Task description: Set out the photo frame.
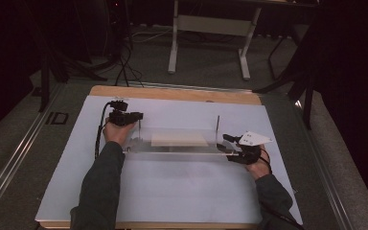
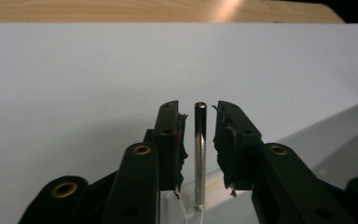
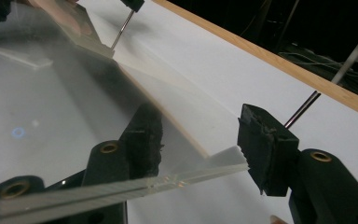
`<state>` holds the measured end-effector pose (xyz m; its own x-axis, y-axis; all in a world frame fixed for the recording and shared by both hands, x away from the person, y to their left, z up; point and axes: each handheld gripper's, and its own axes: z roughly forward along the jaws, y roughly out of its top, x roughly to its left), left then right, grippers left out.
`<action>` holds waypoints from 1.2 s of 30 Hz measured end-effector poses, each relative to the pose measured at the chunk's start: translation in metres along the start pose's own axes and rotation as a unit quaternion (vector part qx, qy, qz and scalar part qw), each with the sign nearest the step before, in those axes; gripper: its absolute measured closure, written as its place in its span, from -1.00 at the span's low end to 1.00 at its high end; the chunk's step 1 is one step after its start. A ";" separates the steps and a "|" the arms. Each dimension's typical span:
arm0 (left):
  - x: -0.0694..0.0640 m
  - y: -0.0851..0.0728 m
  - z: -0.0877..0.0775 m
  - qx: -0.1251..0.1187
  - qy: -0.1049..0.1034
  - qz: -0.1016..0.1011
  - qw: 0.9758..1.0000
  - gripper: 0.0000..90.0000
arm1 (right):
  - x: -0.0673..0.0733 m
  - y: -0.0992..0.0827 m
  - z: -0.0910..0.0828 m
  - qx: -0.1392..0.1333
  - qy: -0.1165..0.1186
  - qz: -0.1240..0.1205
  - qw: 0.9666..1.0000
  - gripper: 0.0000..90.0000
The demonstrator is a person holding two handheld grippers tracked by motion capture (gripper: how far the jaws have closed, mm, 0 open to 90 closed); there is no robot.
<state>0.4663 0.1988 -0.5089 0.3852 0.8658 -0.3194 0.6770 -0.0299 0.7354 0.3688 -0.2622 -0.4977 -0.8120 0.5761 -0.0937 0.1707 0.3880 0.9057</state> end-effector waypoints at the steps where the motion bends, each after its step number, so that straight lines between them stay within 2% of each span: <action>1: 0.000 -0.001 -0.002 -0.004 -0.001 0.004 1.000 0.54 | 0.000 0.000 0.000 0.000 -0.001 0.000 1.000 0.06; 6: -0.005 -0.004 -0.012 -0.011 0.004 0.034 0.999 0.50 | 0.000 0.001 0.000 0.001 -0.004 0.001 1.000 0.06; 9: -0.007 -0.006 -0.017 -0.018 0.000 0.042 0.999 0.48 | 0.000 0.003 0.000 0.000 -0.007 0.003 1.000 0.07; 10: -0.011 -0.009 -0.024 -0.025 -0.005 0.054 0.998 0.45 | 0.000 0.003 0.000 -0.001 -0.010 0.004 1.000 0.07; 13: -0.013 -0.013 -0.034 -0.043 -0.020 0.056 0.997 0.44 | 0.000 0.004 0.000 -0.003 -0.011 0.005 1.000 0.07; 15: -0.013 -0.015 -0.040 -0.047 -0.025 0.057 0.997 0.44 | 0.000 0.005 0.000 -0.004 -0.012 0.007 1.000 0.07; 18: -0.014 -0.018 -0.045 -0.048 -0.027 0.067 0.996 0.42 | 0.000 0.006 0.000 -0.007 -0.014 0.012 1.000 0.07; 19: -0.015 -0.021 -0.050 -0.048 -0.030 0.078 0.995 0.42 | -0.001 0.007 0.000 -0.008 -0.014 0.012 1.000 0.07; 20: -0.015 -0.021 -0.050 -0.048 -0.030 0.078 0.995 0.41 | -0.001 0.007 0.000 -0.008 -0.014 0.012 1.000 0.07; 21: -0.016 -0.023 -0.055 -0.046 -0.029 0.092 0.994 0.41 | -0.001 0.007 0.000 -0.008 -0.015 0.011 1.000 0.07; 23: -0.016 -0.026 -0.059 -0.046 -0.031 0.100 0.993 0.41 | -0.001 0.008 0.000 -0.009 -0.017 0.015 1.000 0.07; 26: -0.017 -0.028 -0.063 -0.050 -0.030 0.104 0.993 0.40 | -0.002 0.009 0.000 -0.010 -0.018 0.015 1.000 0.07; 30: -0.015 -0.036 -0.075 -0.067 -0.033 0.108 0.991 0.40 | -0.003 0.011 0.001 -0.011 -0.020 0.018 1.000 0.07; 33: -0.015 -0.037 -0.077 -0.066 -0.030 0.110 0.991 0.39 | -0.003 0.011 0.001 -0.012 -0.020 0.019 1.000 0.07; 34: -0.011 -0.043 -0.085 -0.074 -0.034 0.106 0.991 0.39 | -0.004 0.012 0.001 -0.013 -0.021 0.020 1.000 0.07; 36: -0.010 -0.048 -0.088 -0.074 -0.037 0.107 0.991 0.39 | -0.004 0.013 0.001 -0.013 -0.022 0.022 0.999 0.07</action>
<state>0.3743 0.2354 -0.4879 0.5590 0.8083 -0.1848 0.4771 -0.1313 0.8690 0.3749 -0.2587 -0.4861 -0.7782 0.6239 -0.0721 0.1904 0.3437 0.9196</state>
